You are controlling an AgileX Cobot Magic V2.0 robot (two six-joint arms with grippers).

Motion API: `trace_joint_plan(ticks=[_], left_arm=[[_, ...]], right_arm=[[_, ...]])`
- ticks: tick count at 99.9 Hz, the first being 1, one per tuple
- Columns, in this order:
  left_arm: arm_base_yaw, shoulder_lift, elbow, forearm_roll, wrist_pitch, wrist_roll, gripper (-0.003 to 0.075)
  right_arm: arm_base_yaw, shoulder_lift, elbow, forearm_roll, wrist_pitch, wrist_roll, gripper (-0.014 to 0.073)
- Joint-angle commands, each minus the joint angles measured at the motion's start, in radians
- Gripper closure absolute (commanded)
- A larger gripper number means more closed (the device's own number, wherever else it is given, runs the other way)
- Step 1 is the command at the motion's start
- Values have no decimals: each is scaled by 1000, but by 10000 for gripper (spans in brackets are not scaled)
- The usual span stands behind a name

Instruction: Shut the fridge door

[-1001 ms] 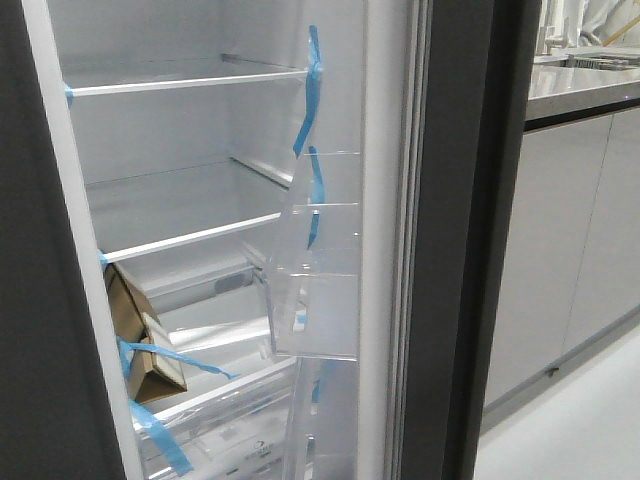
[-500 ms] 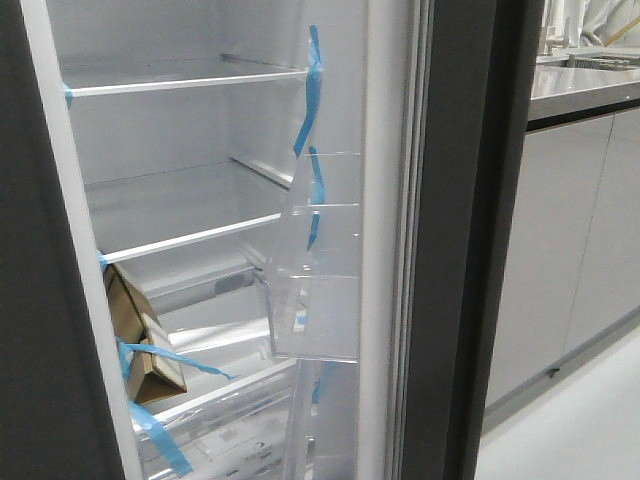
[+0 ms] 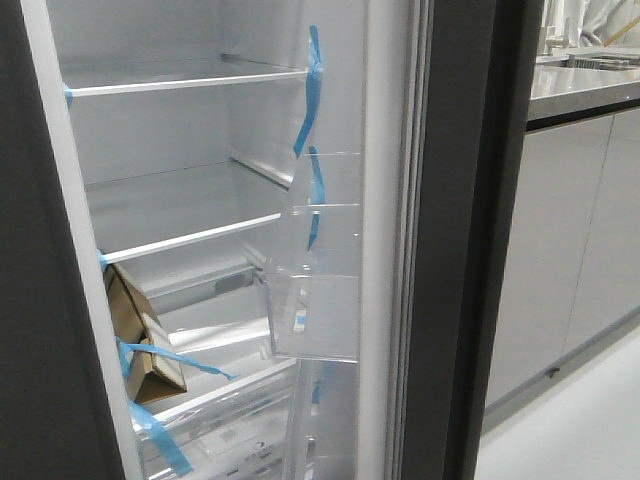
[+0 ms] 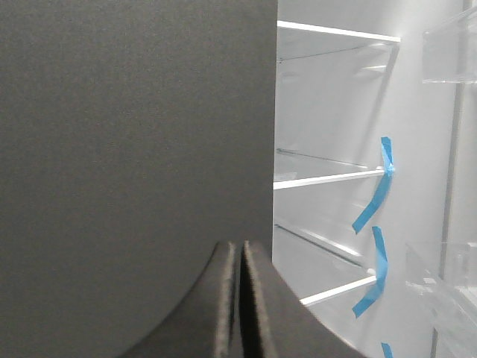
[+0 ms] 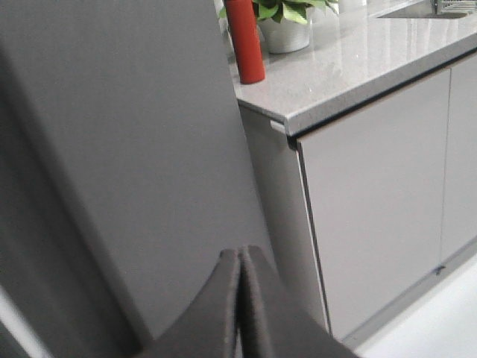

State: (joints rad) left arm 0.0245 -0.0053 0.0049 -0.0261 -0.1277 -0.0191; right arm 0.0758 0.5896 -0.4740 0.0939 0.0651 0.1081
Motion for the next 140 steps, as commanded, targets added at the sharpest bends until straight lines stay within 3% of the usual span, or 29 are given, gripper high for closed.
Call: trace_joint_plan(ticks=[1,16,45,68,93,108,140], left_arm=[[-2,-11,35,-4,-72,-4,740],[-2,-11,35,-4,-72,-4,740],[-2,-11,35,-4,-72,-4,740],[-2,-11,35,-4,-72,-4,740],[-2,-11,35,-4,-72,-4,740],[-2,-11,35,-4,-72,-4,740],[-2,-11,35,-4,-72,-4,740]], right_arm=[[-5,113,-132,43,-83,-12,639],[-5,251,-272,224,-99,-12,639],[-5,407,-326,820,-246,-12,639],[-5,518,-395,1043,-132,-12,639],[6,666,-570,1099,98,-12,639],[30,734,-643,1149,146,-12,639],[105,870,-826,1131,209,-22,639]])
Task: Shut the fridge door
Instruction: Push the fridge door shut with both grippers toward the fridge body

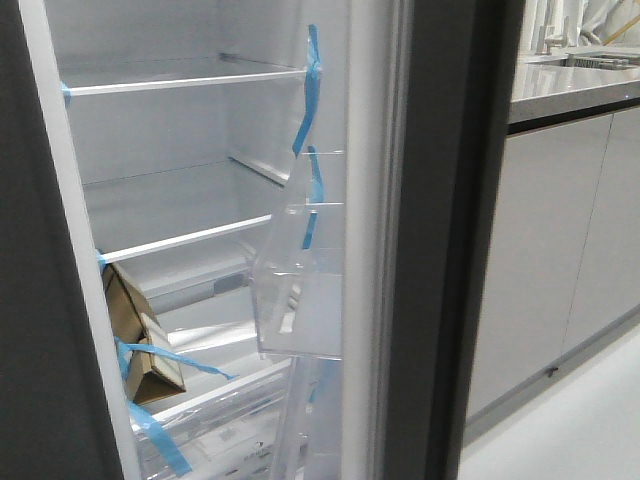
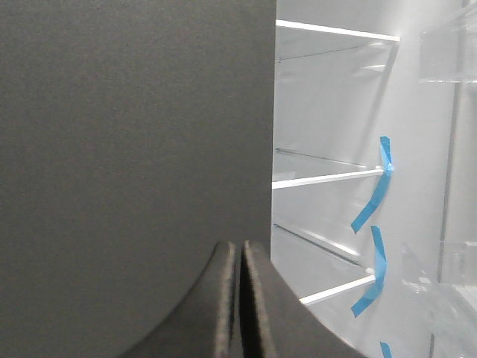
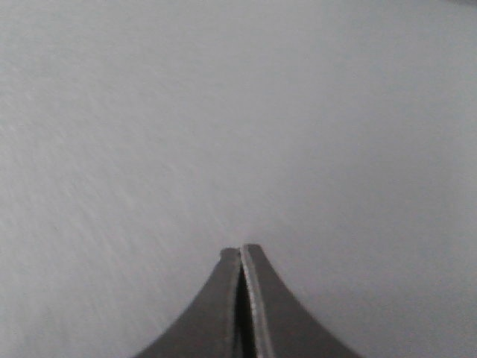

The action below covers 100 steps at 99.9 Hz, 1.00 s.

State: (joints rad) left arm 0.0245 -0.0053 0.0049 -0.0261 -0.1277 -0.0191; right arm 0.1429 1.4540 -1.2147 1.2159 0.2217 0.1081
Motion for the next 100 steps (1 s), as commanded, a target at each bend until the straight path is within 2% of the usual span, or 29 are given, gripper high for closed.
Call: trace_joint_plan(ticks=[1,23,53,70,100], left_arm=[[-2,-11,35,-4,-72,-4,740],[-2,-11,35,-4,-72,-4,740],[-2,-11,35,-4,-72,-4,740],[-2,-11,35,-4,-72,-4,740],[0,-11,35,-4,-72,-4,740]], right_arm=[[41,13,-89,9,52,-25,639],[164,132,-245,-47,-5,-54,639],[304,344,-532,-288,-85,-54,639],[350,494,-720,-365,-86,-54,639],[368,733,-1018,-374,-75,-54,639]])
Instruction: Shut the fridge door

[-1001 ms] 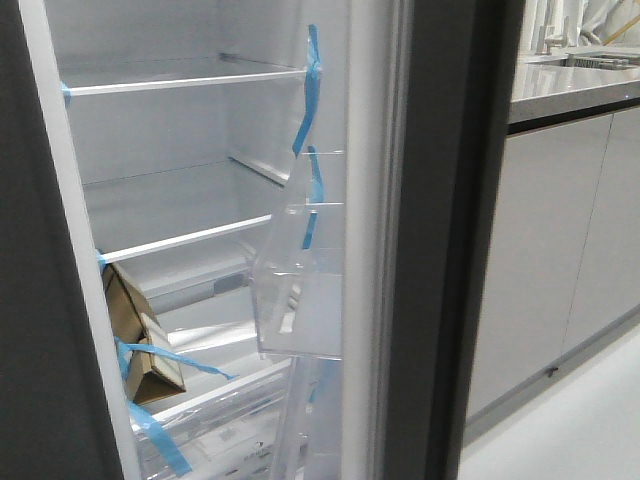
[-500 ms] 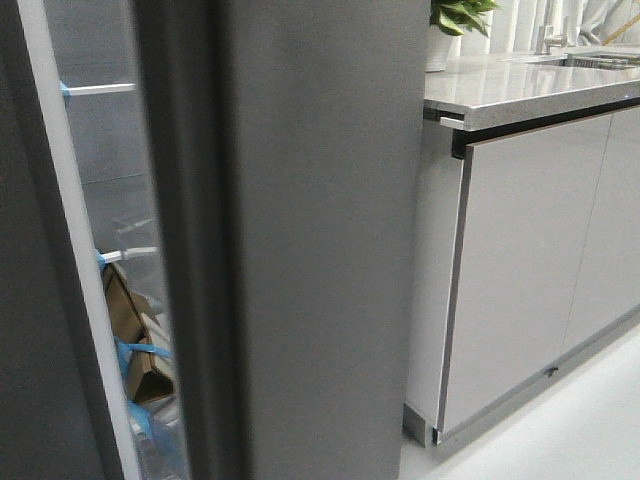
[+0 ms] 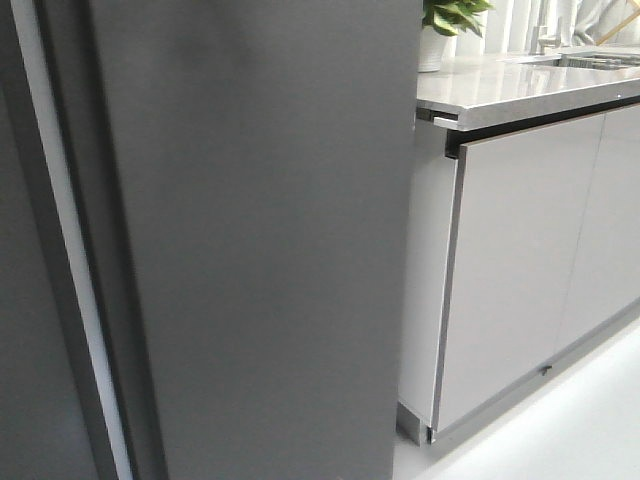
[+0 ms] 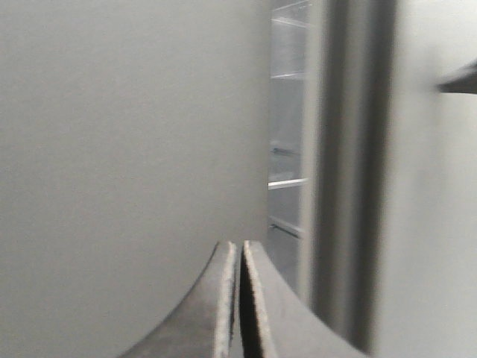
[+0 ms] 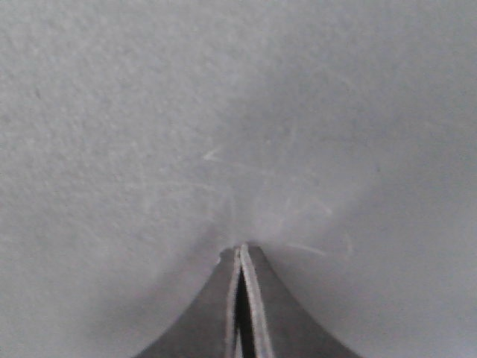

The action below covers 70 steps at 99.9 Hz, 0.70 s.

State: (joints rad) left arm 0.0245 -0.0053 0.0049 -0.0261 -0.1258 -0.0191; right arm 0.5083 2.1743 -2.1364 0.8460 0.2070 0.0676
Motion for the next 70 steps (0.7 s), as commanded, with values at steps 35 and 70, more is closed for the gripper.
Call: trace_joint_plan(ticks=[35,70], left_arm=[[-2,-11,35,-4,-74,-4,740],[-2,-11,35,-4,-74,-4,740]], right_arm=[[6,77,-161,-5,-58,-13,639],[12,127,-165,30,-132,-11,639]])
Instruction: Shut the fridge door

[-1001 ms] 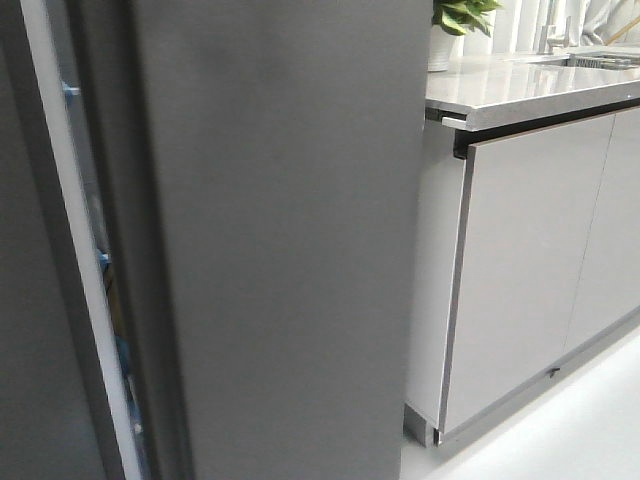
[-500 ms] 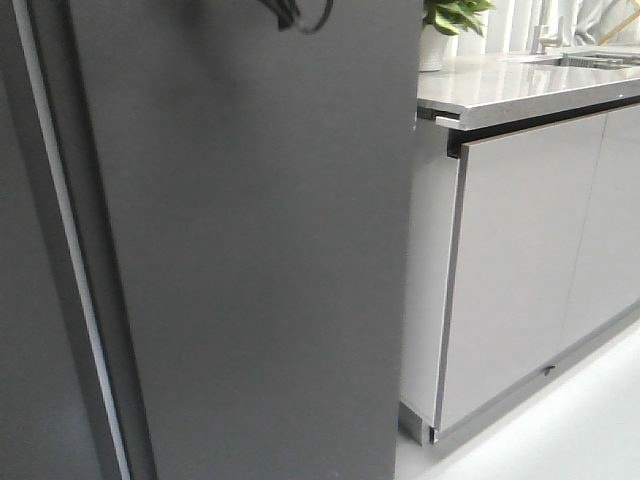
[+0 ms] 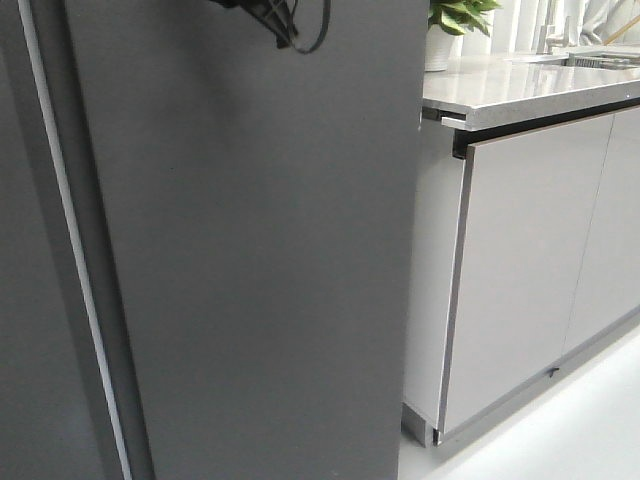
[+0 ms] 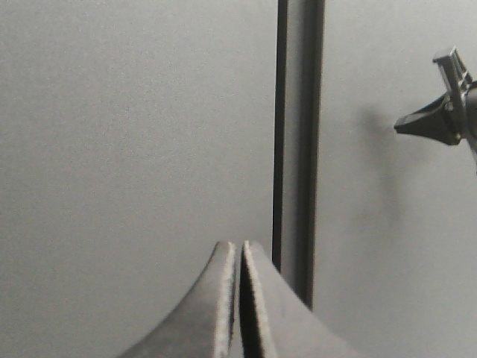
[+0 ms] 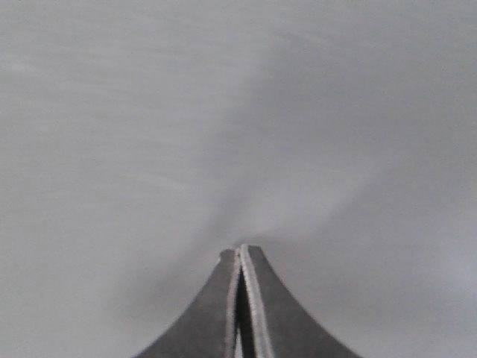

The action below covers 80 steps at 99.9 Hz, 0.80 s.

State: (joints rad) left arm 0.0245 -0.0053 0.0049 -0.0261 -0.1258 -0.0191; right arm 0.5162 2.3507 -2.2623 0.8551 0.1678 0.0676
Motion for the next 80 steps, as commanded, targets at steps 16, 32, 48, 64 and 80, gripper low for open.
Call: trace_joint_plan(ticks=[16,32,48,64,80], left_arm=[[-2,-11,35,-4,-74,-4,740],[-2,-11,35,-4,-74,-4,740],[-2,-11,35,-4,-74,-4,740],[-2,-11,35,-4,-74,-4,740],[-2,-11,35,-4,-74,-4,740]], right_arm=[[15,-28,-39,28,-127,-11,639],[19,-24,-39,28,-131,-11,639],[19,-42,-63,-39,-48,-11,639],[19,-115,-74,-139,5,-11,639],[6,-206,-74,-230,35,-11,639]])
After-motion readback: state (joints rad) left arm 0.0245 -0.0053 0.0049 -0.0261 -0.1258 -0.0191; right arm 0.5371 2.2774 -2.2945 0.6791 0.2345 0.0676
